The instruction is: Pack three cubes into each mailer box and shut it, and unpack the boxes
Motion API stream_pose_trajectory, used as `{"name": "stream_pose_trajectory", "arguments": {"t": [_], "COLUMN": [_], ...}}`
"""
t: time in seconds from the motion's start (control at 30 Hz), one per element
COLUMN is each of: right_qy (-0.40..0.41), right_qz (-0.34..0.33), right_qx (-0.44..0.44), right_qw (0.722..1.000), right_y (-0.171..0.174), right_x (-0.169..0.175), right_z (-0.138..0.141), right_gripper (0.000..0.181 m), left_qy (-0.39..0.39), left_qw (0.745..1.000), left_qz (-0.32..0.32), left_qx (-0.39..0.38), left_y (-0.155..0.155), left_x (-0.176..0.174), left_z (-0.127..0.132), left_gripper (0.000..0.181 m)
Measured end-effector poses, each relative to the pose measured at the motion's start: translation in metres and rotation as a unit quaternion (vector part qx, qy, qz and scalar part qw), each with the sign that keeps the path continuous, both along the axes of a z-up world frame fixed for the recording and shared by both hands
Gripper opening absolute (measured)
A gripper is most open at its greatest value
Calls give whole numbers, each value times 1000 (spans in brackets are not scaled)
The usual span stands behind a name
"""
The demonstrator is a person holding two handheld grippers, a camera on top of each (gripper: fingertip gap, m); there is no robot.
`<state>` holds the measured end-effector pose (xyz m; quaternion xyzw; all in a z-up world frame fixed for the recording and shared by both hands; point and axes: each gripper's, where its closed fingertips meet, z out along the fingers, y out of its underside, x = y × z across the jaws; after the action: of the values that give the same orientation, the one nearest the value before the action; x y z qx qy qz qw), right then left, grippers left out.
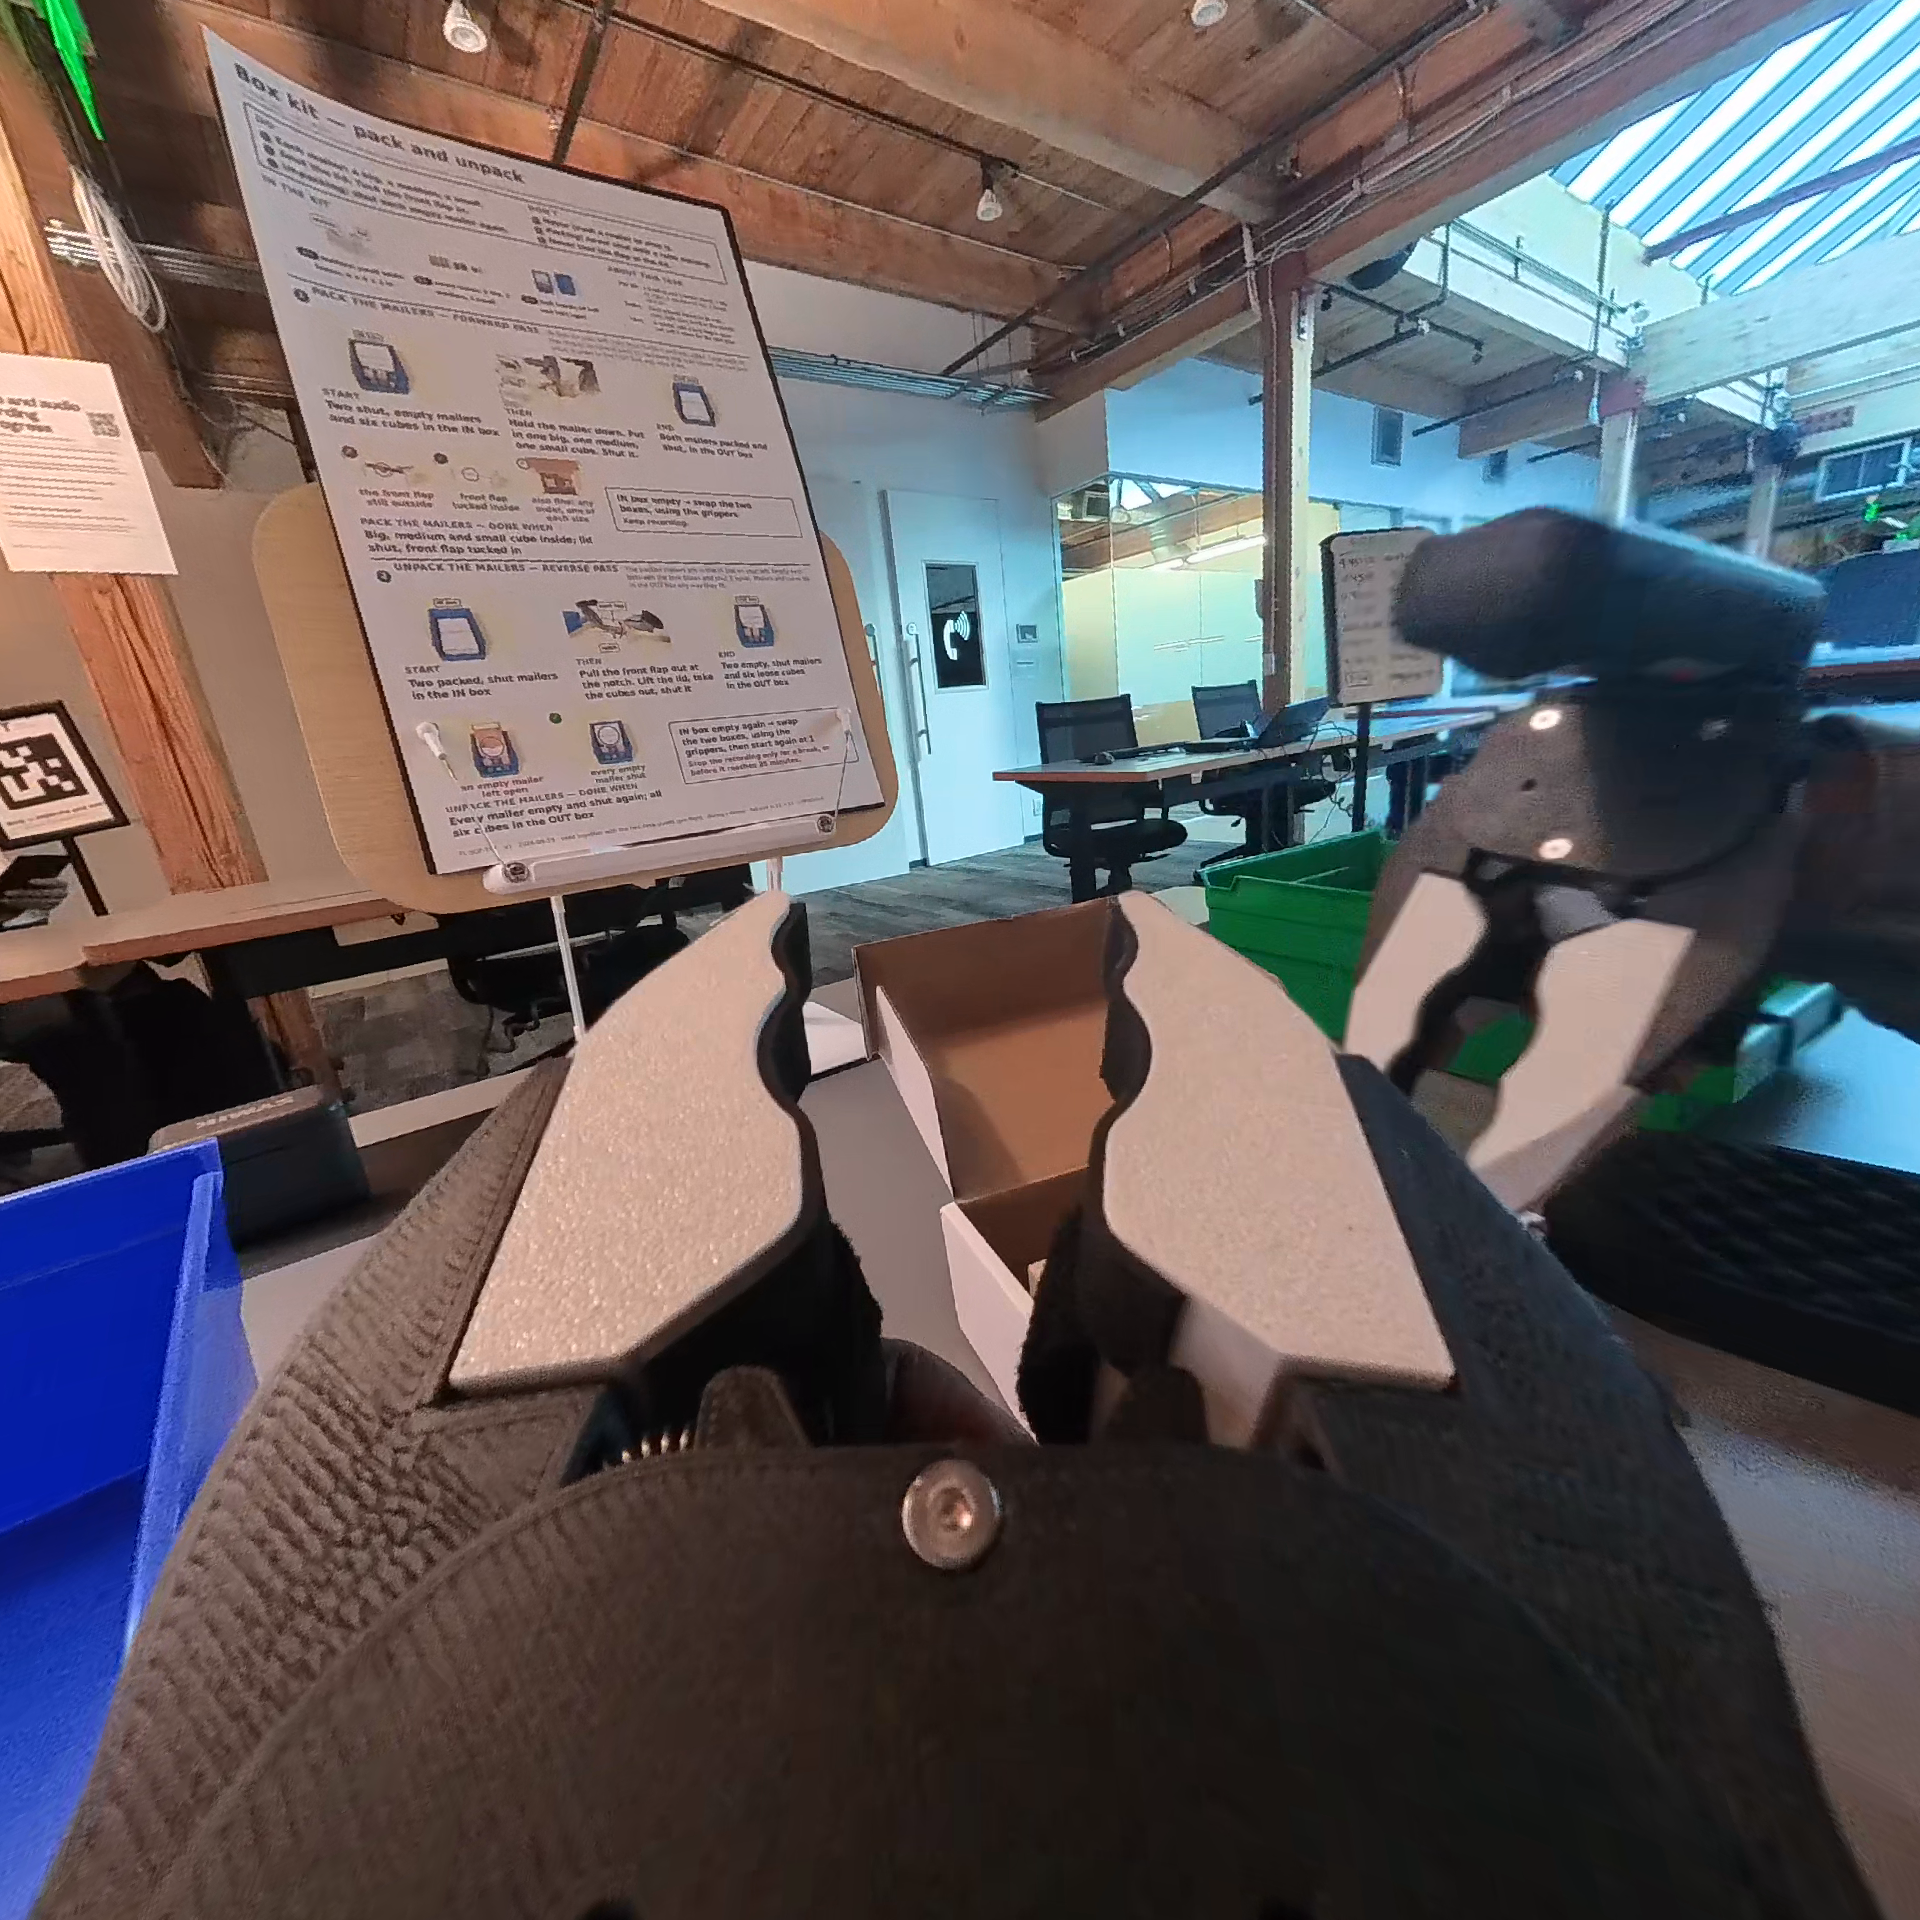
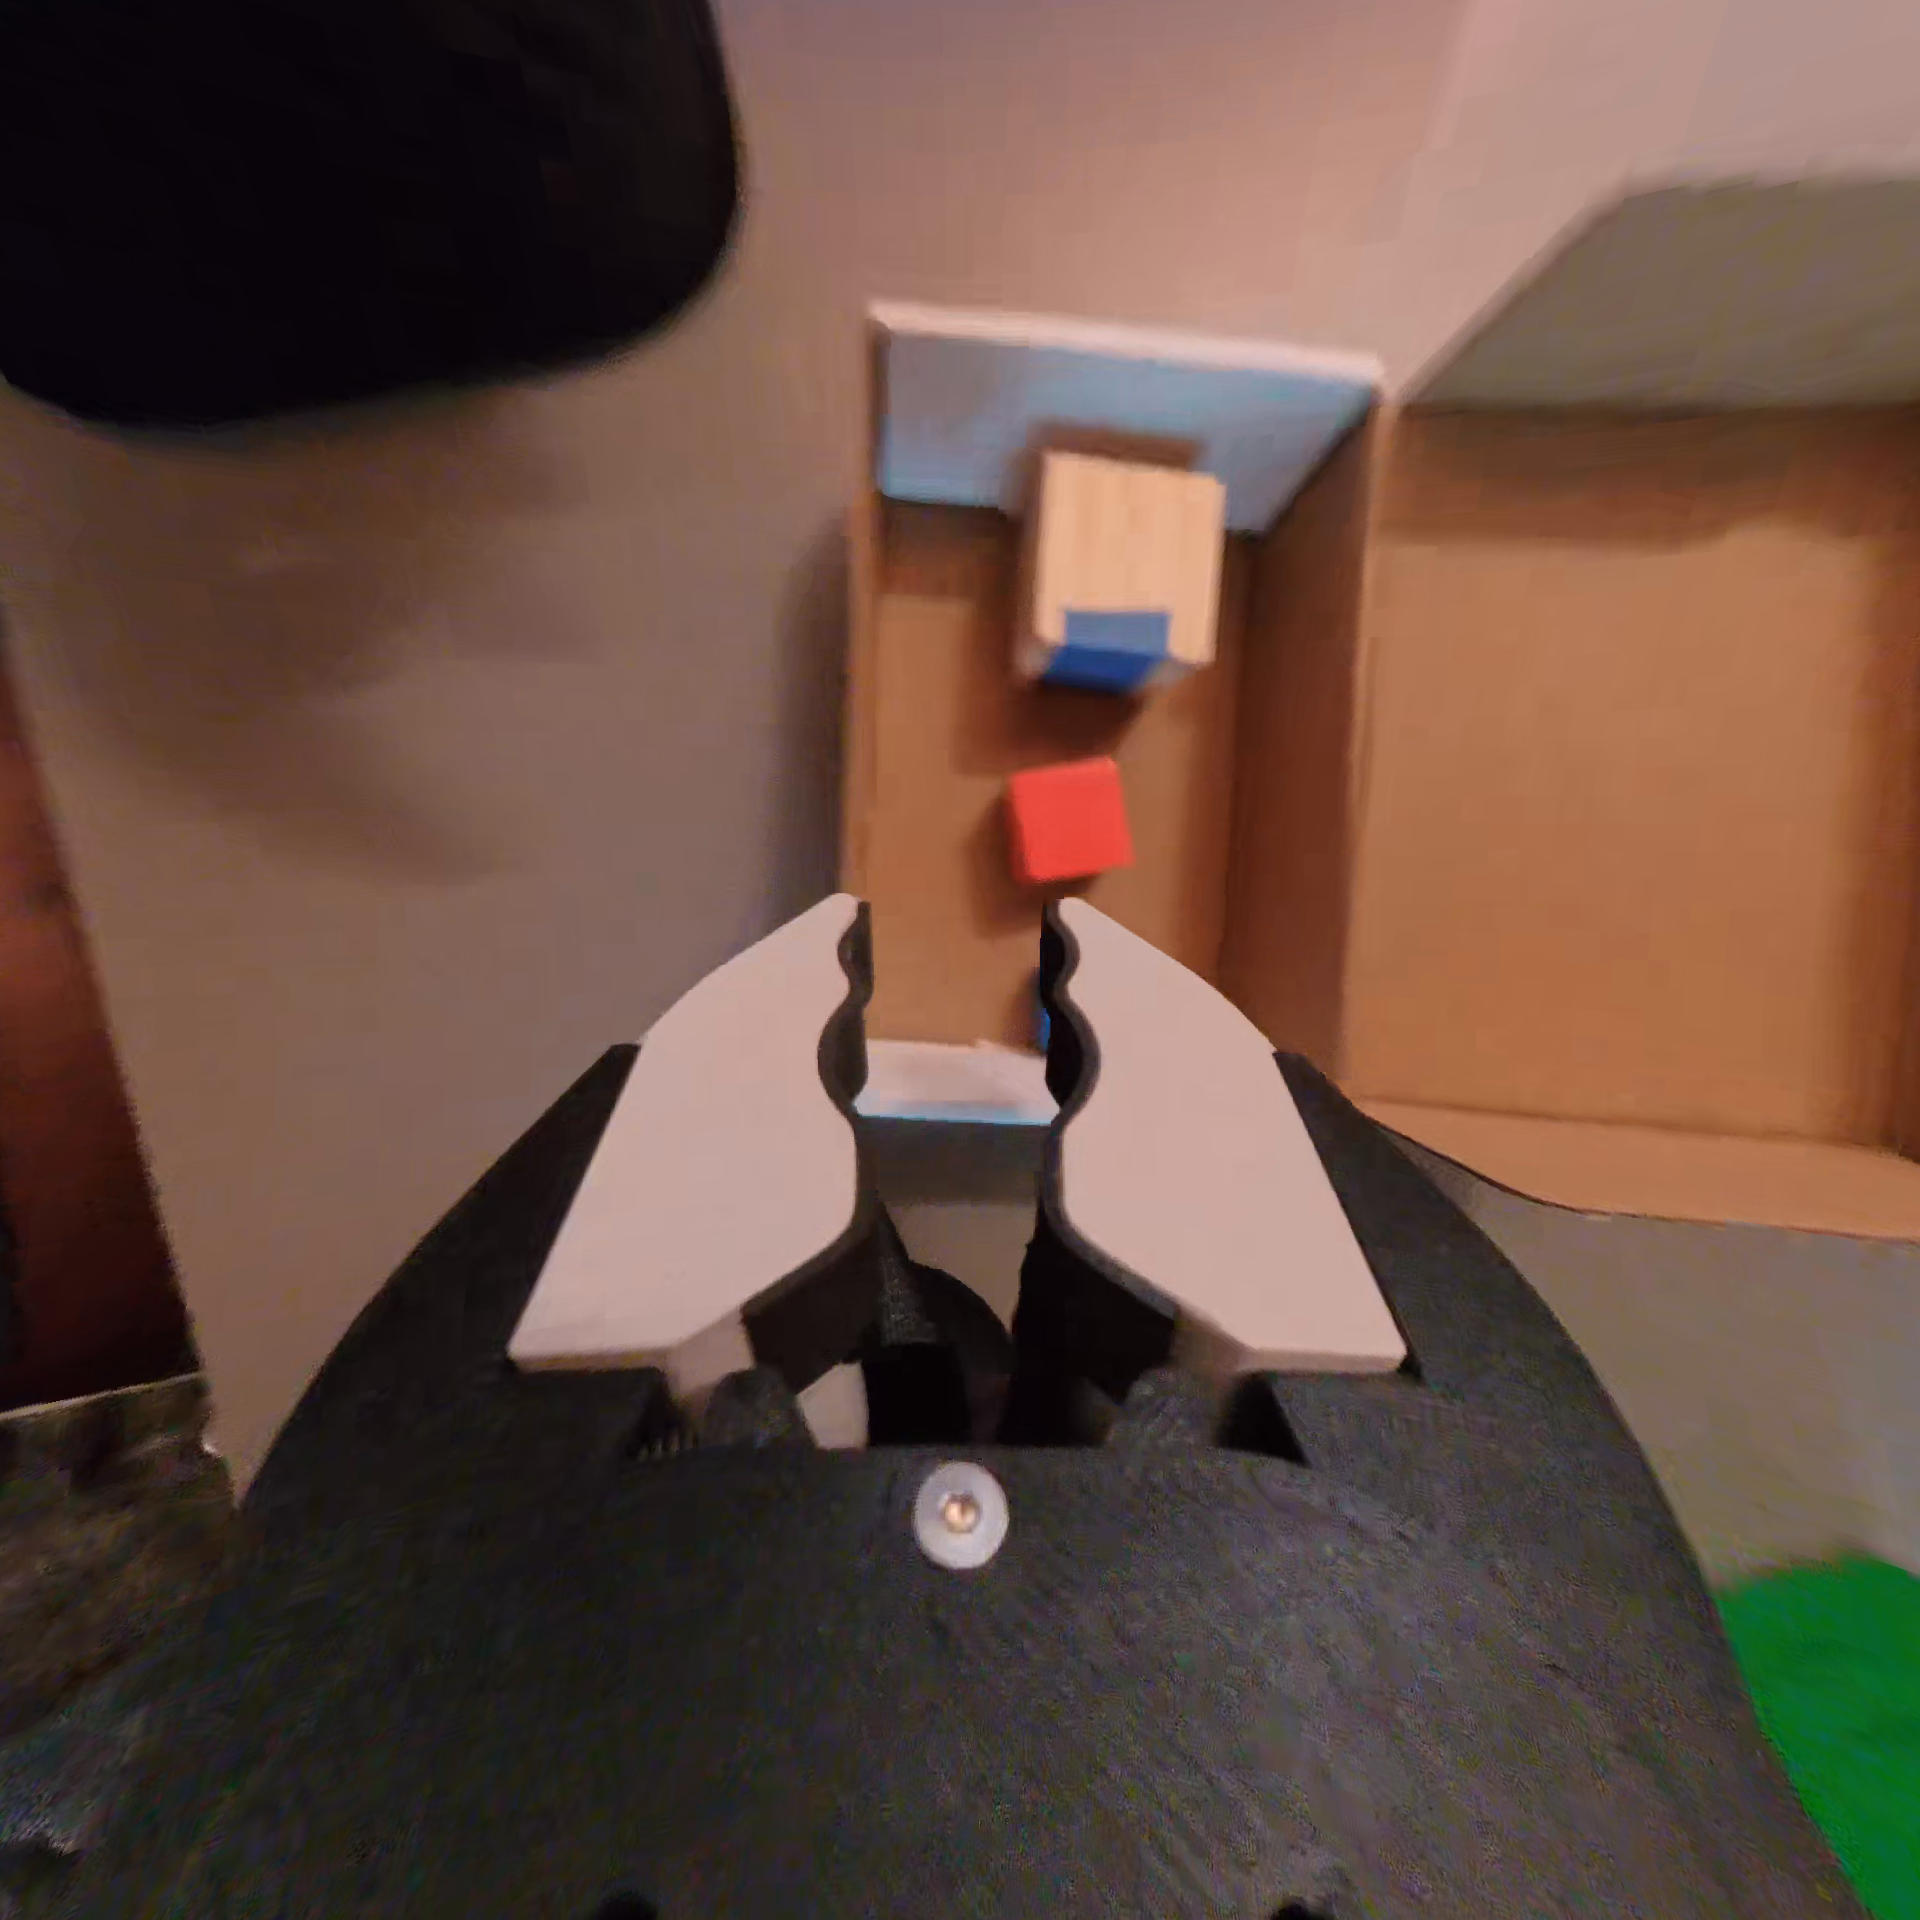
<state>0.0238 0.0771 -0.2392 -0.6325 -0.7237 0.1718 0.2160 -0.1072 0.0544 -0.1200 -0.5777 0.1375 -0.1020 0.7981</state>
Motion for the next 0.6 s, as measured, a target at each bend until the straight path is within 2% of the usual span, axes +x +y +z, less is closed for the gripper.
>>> {"name": "stream_pose_trajectory", "arguments": {"t": [0.03, 0.1, 0.2, 0.3, 0.43, 0.47, 0.53, 0.6], "right_qy": [19, 14, -16, -13, 12, 31, 117, 238], "right_qz": [16, 24, 26, 14, 36, 41, 18, -75], "right_qx": [-12, 0, 71, 58, 9, -8, -38, -63], "right_qw": [1000, 1000, 997, 998, 999, 999, 992, 966], "right_y": [-12, -21, -11, -6, -15, -18, -11, 22], "right_x": [-1, 3, 17, 26, 28, 26, 16, 8], "right_z": [2, -6, -19, -20, -18, -14, 10, 45], "right_gripper": [31, 30, 12, 4, 10, 12, 19, 18], "left_qy": [2, 6, 8, 2, -11, -14, -32, -46], "left_qw": [1000, 1000, 1000, 999, 989, 987, 988, 989], "left_qz": [0, 0, -6, -19, -37, -39, -25, -10], "left_qx": [-2, -4, -14, -47, -143, -157, -151, -144], "left_y": [0, 1, 3, 10, 27, 31, 40, 51], "left_x": [0, 2, 5, 8, 12, 11, 1, -9], "left_z": [-1, -2, -6, -16, -43, -47, -42, -36], "left_gripper": [54, 54, 54, 54, 53, 48, 24, 16]}}
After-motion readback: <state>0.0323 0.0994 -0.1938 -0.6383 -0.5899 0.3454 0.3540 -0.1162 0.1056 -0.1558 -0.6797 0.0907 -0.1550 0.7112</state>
